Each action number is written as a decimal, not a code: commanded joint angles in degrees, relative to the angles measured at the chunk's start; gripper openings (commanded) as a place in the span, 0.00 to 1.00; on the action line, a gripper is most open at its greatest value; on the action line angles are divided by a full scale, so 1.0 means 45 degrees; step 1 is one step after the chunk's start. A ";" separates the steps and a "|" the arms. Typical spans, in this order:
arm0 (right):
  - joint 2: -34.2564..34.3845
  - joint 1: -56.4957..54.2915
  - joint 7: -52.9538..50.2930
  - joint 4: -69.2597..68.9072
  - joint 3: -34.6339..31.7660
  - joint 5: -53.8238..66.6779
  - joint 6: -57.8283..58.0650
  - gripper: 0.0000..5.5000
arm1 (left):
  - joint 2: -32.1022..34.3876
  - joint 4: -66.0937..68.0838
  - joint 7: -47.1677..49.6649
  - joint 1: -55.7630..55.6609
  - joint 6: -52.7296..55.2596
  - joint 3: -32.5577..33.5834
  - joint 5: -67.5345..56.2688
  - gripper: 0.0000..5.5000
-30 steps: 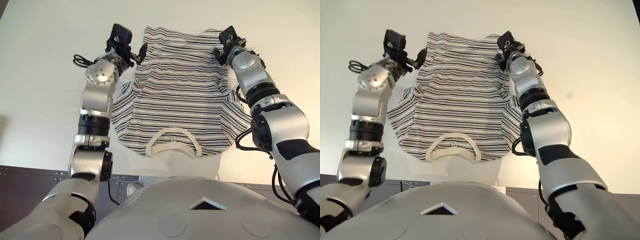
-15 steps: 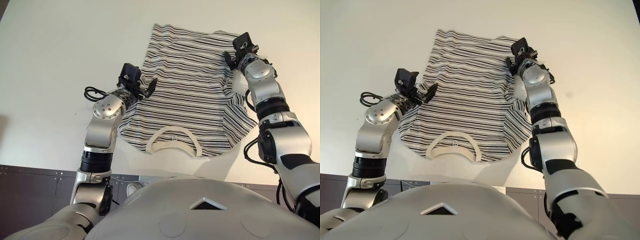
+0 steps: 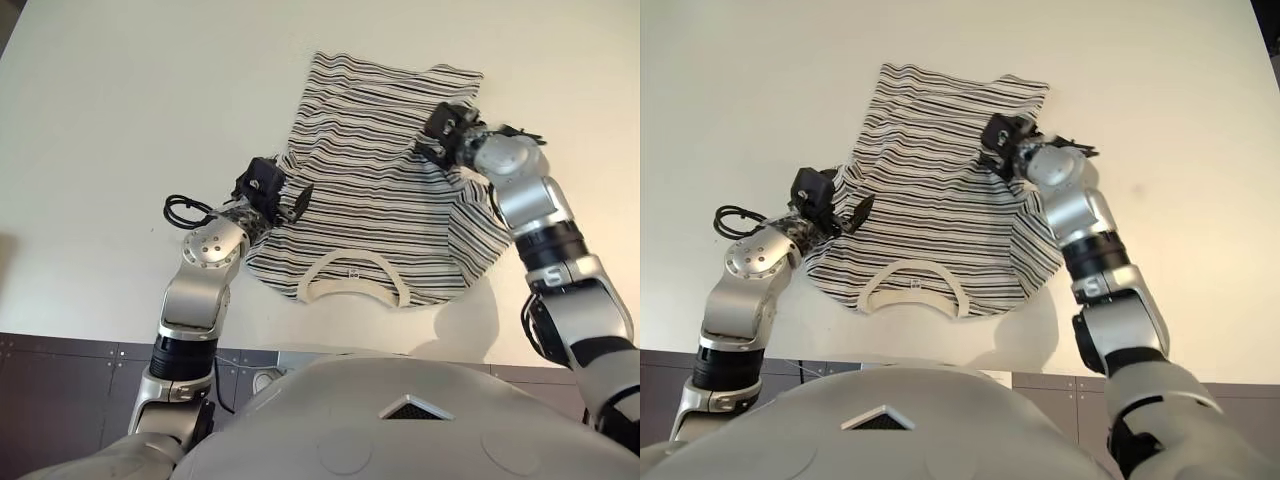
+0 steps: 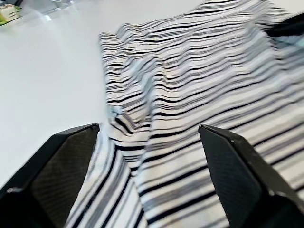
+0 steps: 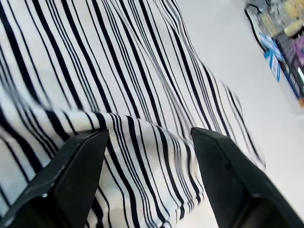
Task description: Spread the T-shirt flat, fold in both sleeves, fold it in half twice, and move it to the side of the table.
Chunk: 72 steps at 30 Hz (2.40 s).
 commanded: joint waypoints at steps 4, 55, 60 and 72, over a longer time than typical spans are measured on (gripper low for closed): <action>-0.0744 0.0942 0.0741 -0.0363 -0.0605 0.0627 -0.0642 0.58 | 0.0941 -0.1206 -0.0007 0.1474 0.0379 -0.0240 0.0739 0.71; -0.5425 0.8639 0.3554 -1.1832 -0.8616 1.1174 0.3731 0.58 | 0.4847 0.0072 -0.1538 0.5972 -0.7814 0.3747 0.3816 0.71; -0.3760 0.7749 0.1526 -1.2317 -0.6659 1.0159 0.3807 0.58 | 0.7315 0.2571 -0.2095 0.3586 -1.1367 0.1948 0.6697 0.71; -0.2830 0.7338 0.0792 -1.1730 -0.5581 0.8914 0.3283 0.58 | 0.7366 0.5233 -0.0073 0.1705 -1.4202 -0.0153 0.8765 0.71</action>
